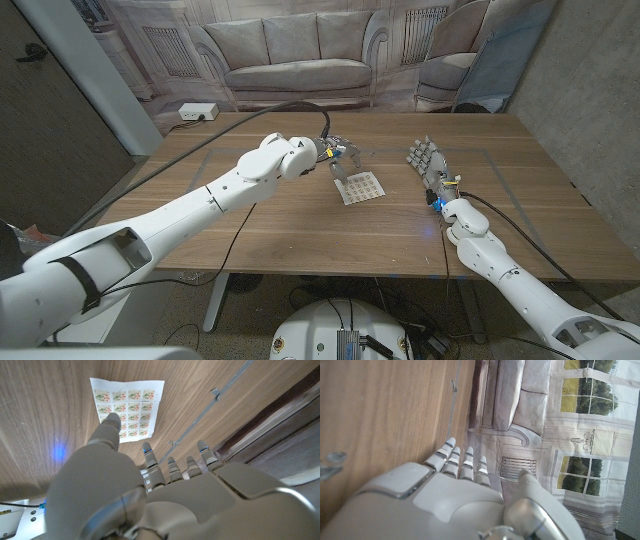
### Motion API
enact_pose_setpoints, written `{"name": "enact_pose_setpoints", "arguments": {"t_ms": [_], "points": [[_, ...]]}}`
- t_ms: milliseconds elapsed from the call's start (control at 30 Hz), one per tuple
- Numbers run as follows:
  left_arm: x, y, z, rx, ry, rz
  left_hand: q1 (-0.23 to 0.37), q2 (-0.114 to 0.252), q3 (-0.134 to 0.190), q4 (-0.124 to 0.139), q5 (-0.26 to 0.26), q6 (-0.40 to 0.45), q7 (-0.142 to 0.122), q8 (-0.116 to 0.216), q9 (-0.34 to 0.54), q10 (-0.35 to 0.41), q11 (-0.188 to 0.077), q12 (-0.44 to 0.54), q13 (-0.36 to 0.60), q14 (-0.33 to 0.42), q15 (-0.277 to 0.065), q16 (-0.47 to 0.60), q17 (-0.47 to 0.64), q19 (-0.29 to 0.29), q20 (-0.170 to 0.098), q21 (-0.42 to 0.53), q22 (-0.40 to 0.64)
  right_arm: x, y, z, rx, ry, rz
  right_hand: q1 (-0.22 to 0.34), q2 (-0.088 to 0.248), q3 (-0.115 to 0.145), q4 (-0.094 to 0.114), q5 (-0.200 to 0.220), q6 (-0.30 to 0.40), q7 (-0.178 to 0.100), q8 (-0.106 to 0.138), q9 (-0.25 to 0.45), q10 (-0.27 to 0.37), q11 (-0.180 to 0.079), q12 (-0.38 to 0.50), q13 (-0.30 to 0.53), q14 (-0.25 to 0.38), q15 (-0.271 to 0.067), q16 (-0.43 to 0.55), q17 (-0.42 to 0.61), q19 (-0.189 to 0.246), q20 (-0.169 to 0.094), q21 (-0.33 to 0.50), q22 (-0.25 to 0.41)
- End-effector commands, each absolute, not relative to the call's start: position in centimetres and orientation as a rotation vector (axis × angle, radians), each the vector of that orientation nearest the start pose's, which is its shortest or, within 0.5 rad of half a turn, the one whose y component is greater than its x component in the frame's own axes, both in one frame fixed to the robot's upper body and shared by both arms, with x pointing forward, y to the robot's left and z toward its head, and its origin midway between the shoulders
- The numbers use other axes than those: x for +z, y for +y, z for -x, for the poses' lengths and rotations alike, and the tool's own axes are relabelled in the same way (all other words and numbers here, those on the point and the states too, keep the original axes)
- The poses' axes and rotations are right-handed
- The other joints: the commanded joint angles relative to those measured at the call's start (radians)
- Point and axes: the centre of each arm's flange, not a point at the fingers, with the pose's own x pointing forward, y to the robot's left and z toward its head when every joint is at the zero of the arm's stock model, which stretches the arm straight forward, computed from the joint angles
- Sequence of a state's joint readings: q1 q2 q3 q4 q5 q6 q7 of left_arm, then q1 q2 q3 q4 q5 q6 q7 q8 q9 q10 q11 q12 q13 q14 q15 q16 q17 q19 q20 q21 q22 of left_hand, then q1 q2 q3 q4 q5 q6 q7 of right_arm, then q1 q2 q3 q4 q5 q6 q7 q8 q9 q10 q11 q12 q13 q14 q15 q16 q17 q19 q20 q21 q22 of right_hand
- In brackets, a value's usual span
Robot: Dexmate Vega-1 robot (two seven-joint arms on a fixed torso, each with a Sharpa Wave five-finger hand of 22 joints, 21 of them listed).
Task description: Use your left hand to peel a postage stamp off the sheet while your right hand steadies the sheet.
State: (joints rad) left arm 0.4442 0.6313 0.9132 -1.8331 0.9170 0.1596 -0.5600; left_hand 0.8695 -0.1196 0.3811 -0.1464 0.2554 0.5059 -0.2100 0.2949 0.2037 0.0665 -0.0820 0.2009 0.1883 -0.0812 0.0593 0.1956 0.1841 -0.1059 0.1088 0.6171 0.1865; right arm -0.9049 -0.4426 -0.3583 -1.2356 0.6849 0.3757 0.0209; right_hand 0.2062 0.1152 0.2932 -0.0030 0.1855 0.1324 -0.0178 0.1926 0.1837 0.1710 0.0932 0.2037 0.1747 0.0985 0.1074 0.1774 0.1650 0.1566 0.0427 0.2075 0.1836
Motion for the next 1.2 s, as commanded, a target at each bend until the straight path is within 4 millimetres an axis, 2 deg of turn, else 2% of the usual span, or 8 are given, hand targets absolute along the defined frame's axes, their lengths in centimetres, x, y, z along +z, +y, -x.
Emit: {"name": "enact_pose_setpoints", "arguments": {"t_ms": [33, 133, 233, 467, 633, 867, 1067, 1200], "points": [[4.1, 4.4, -57.7, -0.342, -0.589, -2.044, 0.0, -0.013, -0.014, 0.004, 0.007, 0.022, 0.006, 0.012, 0.009, -0.017, -0.002, -0.005, 0.005, -0.014, -0.002, -0.003, 0.006, -0.001, -0.008, -0.007, 0.002, -8.2, -28.7, -65.3, 0.163, -0.571, -0.171, -0.01, -0.001, -0.004, 0.006, -0.002, 0.007, -0.001, 0.006, 0.002, 0.012, 0.003, 0.006, 0.002, 0.014, 0.0, 0.004, 0.006, 0.012, -0.003, 0.01, 0.003], [3.9, 4.3, -57.5, -0.324, -0.595, -2.058, 0.0, -0.016, -0.019, 0.005, 0.008, 0.018, 0.01, 0.012, 0.011, -0.019, -0.004, -0.005, 0.005, -0.019, -0.002, -0.004, 0.006, -0.003, -0.01, -0.009, 0.002, -8.3, -28.6, -65.3, 0.162, -0.571, -0.171, -0.012, -0.001, -0.006, 0.007, -0.002, 0.011, 0.0, 0.007, 0.002, 0.015, 0.002, 0.007, 0.002, 0.016, 0.001, 0.005, 0.006, 0.014, -0.004, 0.01, 0.003], [3.8, 4.2, -57.4, -0.303, -0.599, -2.073, 0.0, -0.02, -0.029, 0.007, 0.009, 0.053, 0.032, 0.03, 0.017, -0.02, -0.008, -0.004, 0.006, -0.021, -0.006, -0.002, 0.007, -0.003, -0.017, -0.012, 0.002, -8.4, -28.6, -65.2, 0.164, -0.571, -0.175, -0.013, 0.0, -0.006, 0.007, -0.002, 0.013, 0.0, 0.007, 0.002, 0.016, 0.002, 0.007, 0.002, 0.017, 0.001, 0.004, 0.006, 0.015, -0.004, 0.01, 0.003], [3.0, 3.6, -57.5, -0.267, -0.599, -2.141, 0.011, -0.009, -0.033, 0.009, 0.012, 0.028, 0.029, 0.025, 0.023, -0.031, -0.005, -0.006, 0.006, -0.028, -0.006, -0.002, 0.008, -0.004, -0.021, -0.017, 0.003, -8.6, -28.6, -65.0, 0.16, -0.574, -0.181, -0.016, -0.001, -0.007, 0.009, -0.002, 0.016, -0.001, 0.007, 0.002, 0.02, 0.003, 0.007, 0.002, 0.019, 0.001, 0.004, 0.006, 0.017, -0.004, 0.011, 0.003], [2.6, 3.5, -57.8, -0.284, -0.588, -2.141, 0.016, -0.005, -0.044, 0.013, 0.013, -0.024, 0.011, 0.009, 0.027, -0.043, -0.001, -0.007, 0.006, -0.033, -0.006, -0.001, 0.008, -0.007, -0.018, -0.023, 0.003, -8.8, -28.7, -64.9, 0.159, -0.574, -0.183, -0.017, -0.001, -0.008, 0.009, -0.002, 0.019, 0.0, 0.007, 0.002, 0.022, 0.003, 0.007, 0.002, 0.024, 0.002, 0.005, 0.005, 0.02, -0.005, 0.012, 0.004], [2.4, 3.2, -57.8, -0.28, -0.583, -2.154, 0.015, 0.004, -0.049, 0.019, 0.013, -0.047, 0.012, 0.0, 0.028, -0.048, 0.0, -0.006, 0.006, -0.034, -0.006, 0.001, 0.01, -0.008, -0.019, -0.026, 0.003, -9.0, -28.7, -64.7, 0.154, -0.575, -0.189, -0.019, 0.0, -0.008, 0.01, -0.001, 0.02, -0.001, 0.007, 0.002, 0.026, 0.002, 0.008, 0.002, 0.027, 0.003, 0.004, 0.005, 0.022, -0.004, 0.012, 0.004], [2.0, 3.1, -57.9, -0.275, -0.58, -2.173, 0.023, 0.012, -0.055, 0.021, 0.015, -0.06, 0.011, -0.002, 0.028, -0.013, -0.019, 0.008, 0.006, 0.02, -0.044, 0.023, 0.013, 0.003, -0.023, -0.028, 0.004, -9.0, -28.7, -64.8, 0.161, -0.577, -0.189, -0.019, 0.0, -0.009, 0.01, -0.001, 0.022, -0.002, 0.007, 0.002, 0.028, 0.001, 0.008, 0.002, 0.029, 0.002, 0.003, 0.004, 0.022, -0.005, 0.012, 0.004], [1.8, 3.0, -57.9, -0.298, -0.576, -2.166, 0.026, 0.015, -0.056, 0.022, 0.016, -0.06, 0.014, -0.002, 0.028, -0.009, -0.022, 0.01, 0.007, 0.026, -0.043, 0.024, 0.014, 0.006, -0.024, -0.028, 0.004, -9.0, -28.7, -64.7, 0.159, -0.578, -0.191, -0.02, 0.0, -0.009, 0.01, -0.001, 0.022, -0.001, 0.006, 0.002, 0.028, 0.001, 0.007, 0.002, 0.03, 0.001, 0.003, 0.004, 0.023, -0.004, 0.012, 0.004]]}}
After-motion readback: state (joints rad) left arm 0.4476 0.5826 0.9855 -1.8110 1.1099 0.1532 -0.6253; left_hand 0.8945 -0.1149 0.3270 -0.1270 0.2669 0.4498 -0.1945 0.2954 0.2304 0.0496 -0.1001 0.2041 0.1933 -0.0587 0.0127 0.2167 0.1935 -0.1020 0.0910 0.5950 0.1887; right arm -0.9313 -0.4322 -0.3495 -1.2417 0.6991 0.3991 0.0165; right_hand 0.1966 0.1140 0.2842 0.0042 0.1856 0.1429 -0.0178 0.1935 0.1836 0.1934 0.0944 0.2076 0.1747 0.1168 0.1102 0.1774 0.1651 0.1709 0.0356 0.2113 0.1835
